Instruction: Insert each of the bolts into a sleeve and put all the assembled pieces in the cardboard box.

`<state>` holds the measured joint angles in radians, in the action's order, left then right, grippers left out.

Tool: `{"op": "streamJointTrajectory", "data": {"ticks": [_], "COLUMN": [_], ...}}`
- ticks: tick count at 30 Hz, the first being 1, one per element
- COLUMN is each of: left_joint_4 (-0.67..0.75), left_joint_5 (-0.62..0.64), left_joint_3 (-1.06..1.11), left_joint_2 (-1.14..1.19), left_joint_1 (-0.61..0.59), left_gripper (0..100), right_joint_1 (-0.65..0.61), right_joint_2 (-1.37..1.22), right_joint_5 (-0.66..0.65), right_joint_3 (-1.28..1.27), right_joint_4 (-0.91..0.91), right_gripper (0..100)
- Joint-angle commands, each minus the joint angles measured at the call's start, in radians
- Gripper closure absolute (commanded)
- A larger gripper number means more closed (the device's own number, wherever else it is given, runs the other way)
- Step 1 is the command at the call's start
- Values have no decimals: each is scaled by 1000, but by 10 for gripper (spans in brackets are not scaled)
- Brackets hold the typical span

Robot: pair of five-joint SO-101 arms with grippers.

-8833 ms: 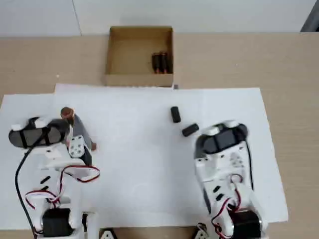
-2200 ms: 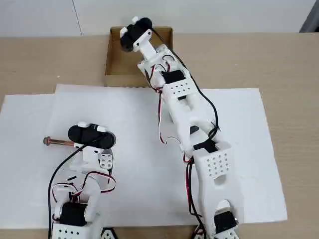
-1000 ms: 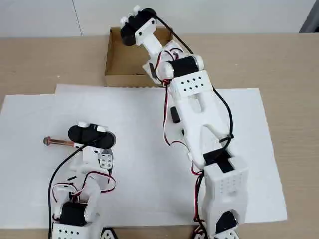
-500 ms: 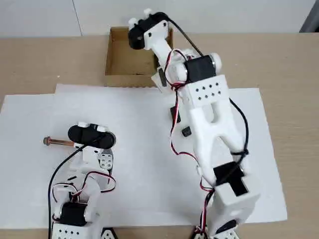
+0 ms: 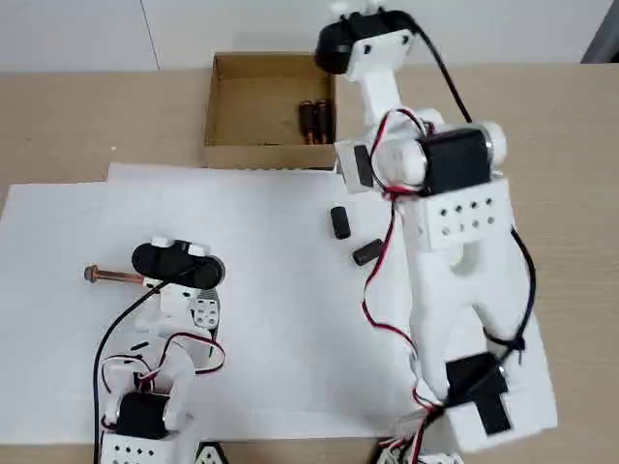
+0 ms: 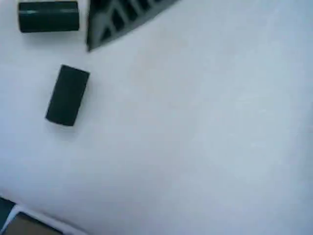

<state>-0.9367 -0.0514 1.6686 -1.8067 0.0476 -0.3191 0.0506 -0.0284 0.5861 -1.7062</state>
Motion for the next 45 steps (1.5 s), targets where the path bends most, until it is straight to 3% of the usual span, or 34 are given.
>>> {"op": "streamJointTrajectory", "data": {"ticks": [1,11,22,29,45], "left_joint_4": [-11,-9,-9,-9,-11], "left_joint_5": [-6,-2,-2,-2,-2], "left_joint_3": [-4,-4,-4,-4,-4], "left_joint_2": [-9,-9,-9,-9,-9], "left_joint_1": [-2,-5,-5,-5,-5], "left_gripper": [994,994,994,994,994], "right_joint_1": [7,7,7,5,7], "right_joint_2": [122,295,104,-51,-182], "right_joint_5": [74,417,756,821,819], "right_joint_3": [-121,-539,-672,-672,-672], "right_joint_4": [-13,-4,91,183,361], "right_gripper": [845,845,842,842,841]}}
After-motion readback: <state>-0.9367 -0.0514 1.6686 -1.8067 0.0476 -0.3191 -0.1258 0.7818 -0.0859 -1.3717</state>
